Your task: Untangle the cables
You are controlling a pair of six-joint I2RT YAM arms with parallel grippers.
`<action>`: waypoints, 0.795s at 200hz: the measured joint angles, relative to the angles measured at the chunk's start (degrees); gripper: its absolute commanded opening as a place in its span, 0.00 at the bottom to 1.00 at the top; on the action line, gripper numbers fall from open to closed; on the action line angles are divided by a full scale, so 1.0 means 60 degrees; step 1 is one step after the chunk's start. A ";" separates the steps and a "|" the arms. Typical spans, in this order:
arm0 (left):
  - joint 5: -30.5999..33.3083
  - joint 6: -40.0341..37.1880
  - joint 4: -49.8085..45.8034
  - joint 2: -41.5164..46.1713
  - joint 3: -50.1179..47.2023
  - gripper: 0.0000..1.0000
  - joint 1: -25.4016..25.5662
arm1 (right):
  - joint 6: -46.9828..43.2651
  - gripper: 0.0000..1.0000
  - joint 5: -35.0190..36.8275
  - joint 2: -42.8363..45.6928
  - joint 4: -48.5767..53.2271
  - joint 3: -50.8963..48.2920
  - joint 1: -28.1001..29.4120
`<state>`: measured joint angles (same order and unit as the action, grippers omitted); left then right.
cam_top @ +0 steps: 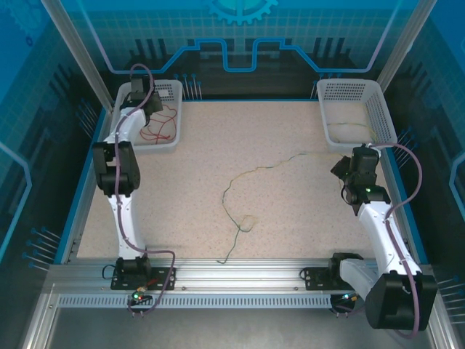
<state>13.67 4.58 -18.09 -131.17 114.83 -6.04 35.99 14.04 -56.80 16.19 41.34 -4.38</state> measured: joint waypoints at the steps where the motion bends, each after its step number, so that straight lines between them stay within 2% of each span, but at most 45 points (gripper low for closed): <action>1: 0.0000 0.0000 -0.0033 -0.0033 0.0036 0.00 -0.0004 | -0.0004 0.00 0.0000 0.0000 0.0000 0.0000 0.0000; 43: 0.0066 0.0248 -0.1632 -0.1104 0.1257 0.00 -0.0029 | -0.0004 0.00 -0.0317 0.0036 -0.0084 0.0000 0.0379; 53: 0.0073 0.0266 -0.1851 -0.1282 0.1421 0.10 -0.0029 | -0.0018 0.00 -0.0353 0.0036 -0.0120 0.0000 0.0637; 68: 0.0102 0.0321 -0.2098 -0.1461 0.1479 0.12 -0.0029 | -0.0073 0.00 -0.0342 0.0036 -0.0157 0.0000 0.0947; 75: 0.0120 0.0331 -0.2211 -0.1501 0.1479 0.18 -0.0029 | -0.0087 0.00 -0.0346 0.0036 -0.0168 0.0000 0.1035; 91: 0.0219 0.0433 -0.2379 -0.1526 0.1479 0.39 -0.0029 | -0.0149 0.00 -0.0339 0.0036 -0.0175 0.0011 0.1107; 109: 0.0313 0.0492 -0.2444 -0.1515 0.1479 0.52 -0.0025 | -0.0229 0.00 -0.0295 0.0036 -0.0171 0.0084 0.1184; 131: 0.0372 0.0503 -0.2430 -0.1362 0.1392 0.60 -0.0015 | -0.0368 0.00 -0.0146 0.0036 -0.0193 0.0240 0.1413; 135: 0.0397 0.0477 -0.2422 -0.1264 0.1319 0.66 -0.0004 | -0.0404 0.00 -0.0127 0.0036 -0.0226 0.0262 0.1483; 141: 0.0437 0.0455 -0.2415 -0.1071 0.1166 0.69 0.0007 | -0.0437 0.00 -0.0091 0.0033 -0.0226 0.0302 0.1570; 147: 0.0474 0.0448 -0.2412 -0.0805 0.0976 0.86 0.0025 | -0.0477 0.00 -0.0066 0.0018 -0.0233 0.0346 0.1665; 159: 0.0510 0.0506 -0.2353 -0.0244 0.0663 0.90 0.0080 | -0.0517 0.00 0.0044 -0.0080 -0.0280 0.0444 0.1861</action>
<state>16.73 7.62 -32.21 -132.64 118.80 -5.56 32.88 14.31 -57.28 14.50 44.01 6.79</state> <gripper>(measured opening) 0.838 0.060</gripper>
